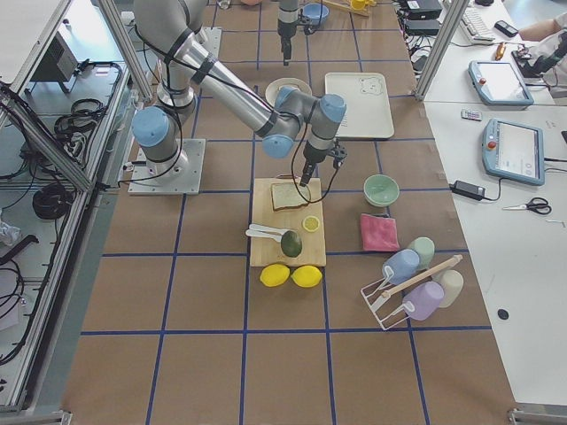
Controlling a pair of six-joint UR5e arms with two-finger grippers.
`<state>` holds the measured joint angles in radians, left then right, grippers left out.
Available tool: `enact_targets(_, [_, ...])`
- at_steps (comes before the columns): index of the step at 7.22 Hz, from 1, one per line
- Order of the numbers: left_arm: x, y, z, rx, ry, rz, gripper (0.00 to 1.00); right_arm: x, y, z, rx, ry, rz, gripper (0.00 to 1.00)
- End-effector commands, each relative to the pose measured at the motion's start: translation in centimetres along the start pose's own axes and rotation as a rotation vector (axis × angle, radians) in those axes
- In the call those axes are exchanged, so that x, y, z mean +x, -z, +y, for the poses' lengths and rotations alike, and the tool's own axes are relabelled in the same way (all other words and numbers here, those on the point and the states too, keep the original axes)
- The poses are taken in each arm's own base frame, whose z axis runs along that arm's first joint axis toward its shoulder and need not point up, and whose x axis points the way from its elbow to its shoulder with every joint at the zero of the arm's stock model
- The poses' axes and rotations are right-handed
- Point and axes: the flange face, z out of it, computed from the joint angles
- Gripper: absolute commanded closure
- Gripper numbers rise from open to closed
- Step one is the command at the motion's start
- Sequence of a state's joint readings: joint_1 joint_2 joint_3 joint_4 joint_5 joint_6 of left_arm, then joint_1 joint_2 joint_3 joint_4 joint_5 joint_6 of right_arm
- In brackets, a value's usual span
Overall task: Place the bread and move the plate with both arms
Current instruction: 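Lower the right gripper to the bread slice while the left nears the plate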
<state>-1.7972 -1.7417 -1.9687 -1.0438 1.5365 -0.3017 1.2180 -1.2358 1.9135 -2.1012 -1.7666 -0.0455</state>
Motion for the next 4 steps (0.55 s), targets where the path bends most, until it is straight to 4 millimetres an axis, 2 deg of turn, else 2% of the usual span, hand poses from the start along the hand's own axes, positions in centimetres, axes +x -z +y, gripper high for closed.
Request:
enact_targets(1, [-3.4, 3.8, -2.5, 0.06, -0.005, 0.016, 0.0, 0.5, -0.8, 0.1, -0.015, -0.009, 0.056, 0.4])
enact_targets(2, [-3.4, 8.6, -2.6, 0.052, -0.004, 0.016, 0.0, 0.5, -1.0, 0.0, -0.019, -0.008, 0.058, 0.4])
enact_targets(3, [-3.3, 14.8, -2.7, -0.006, -0.002, 0.003, 0.0, 0.4, -1.4, 0.2, -0.025, -0.008, 0.058, 0.4])
enact_targets(4, [-2.7, 19.6, -2.2, -0.02, -0.01, 0.003, 0.0, 0.4, -1.5, 0.2, -0.028, -0.009, 0.058, 0.4])
